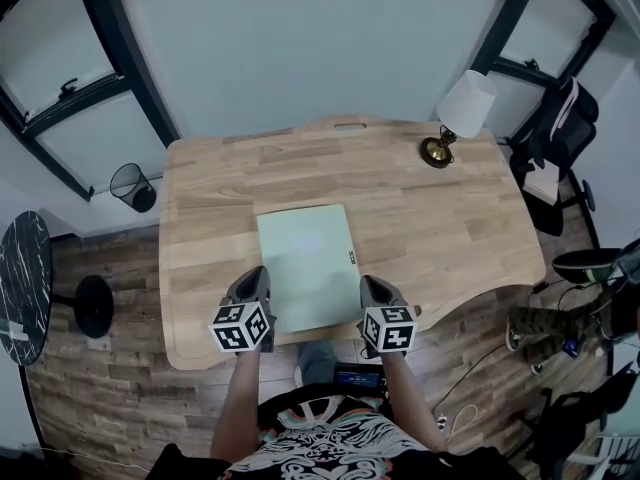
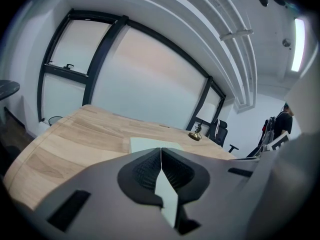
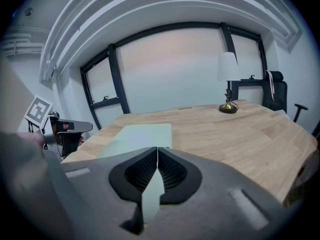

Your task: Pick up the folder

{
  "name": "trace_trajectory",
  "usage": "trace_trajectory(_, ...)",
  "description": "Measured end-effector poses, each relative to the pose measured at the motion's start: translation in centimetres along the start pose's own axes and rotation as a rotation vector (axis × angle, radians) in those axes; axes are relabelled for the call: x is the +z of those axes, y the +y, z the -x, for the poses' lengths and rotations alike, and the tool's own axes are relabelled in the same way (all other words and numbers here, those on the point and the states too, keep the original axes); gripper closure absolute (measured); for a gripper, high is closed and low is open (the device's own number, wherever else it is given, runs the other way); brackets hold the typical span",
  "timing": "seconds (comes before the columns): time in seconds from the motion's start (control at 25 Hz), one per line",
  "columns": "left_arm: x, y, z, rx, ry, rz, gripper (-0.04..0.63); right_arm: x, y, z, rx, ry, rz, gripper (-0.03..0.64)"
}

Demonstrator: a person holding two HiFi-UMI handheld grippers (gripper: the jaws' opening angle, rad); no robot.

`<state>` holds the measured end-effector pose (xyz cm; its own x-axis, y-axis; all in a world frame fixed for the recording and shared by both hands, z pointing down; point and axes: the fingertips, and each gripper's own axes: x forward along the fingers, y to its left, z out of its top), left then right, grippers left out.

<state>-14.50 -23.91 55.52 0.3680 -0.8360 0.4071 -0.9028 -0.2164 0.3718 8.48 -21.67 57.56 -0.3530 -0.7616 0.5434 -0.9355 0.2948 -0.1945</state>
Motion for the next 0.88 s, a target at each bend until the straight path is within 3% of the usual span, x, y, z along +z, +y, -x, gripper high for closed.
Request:
trace_trajectory(0.44,-2.8,2.5,-1.9,0.071,0.068,0.010,0.586,-1.7,-1.2,-3.7,0.031,0.089,-0.002,0.603)
trace_trajectory(0.8,-4.4,3.9,-3.6,0.084,0.137,0.034,0.580,-1.9,-1.8,-6.0,0.068,0.115,-0.035,0.586)
trace_trajectory(0.84,-4.6,4.0,-3.7,0.083,0.145,0.038,0.549,-2.0,-1.8,-6.2,0.073,0.118,-0.039,0.583)
trace_trajectory(0.88,-4.8,4.0,-3.9,0.079,0.152,0.044,0.477,-2.0,-1.8,-6.5,0.076,0.121,-0.045,0.580)
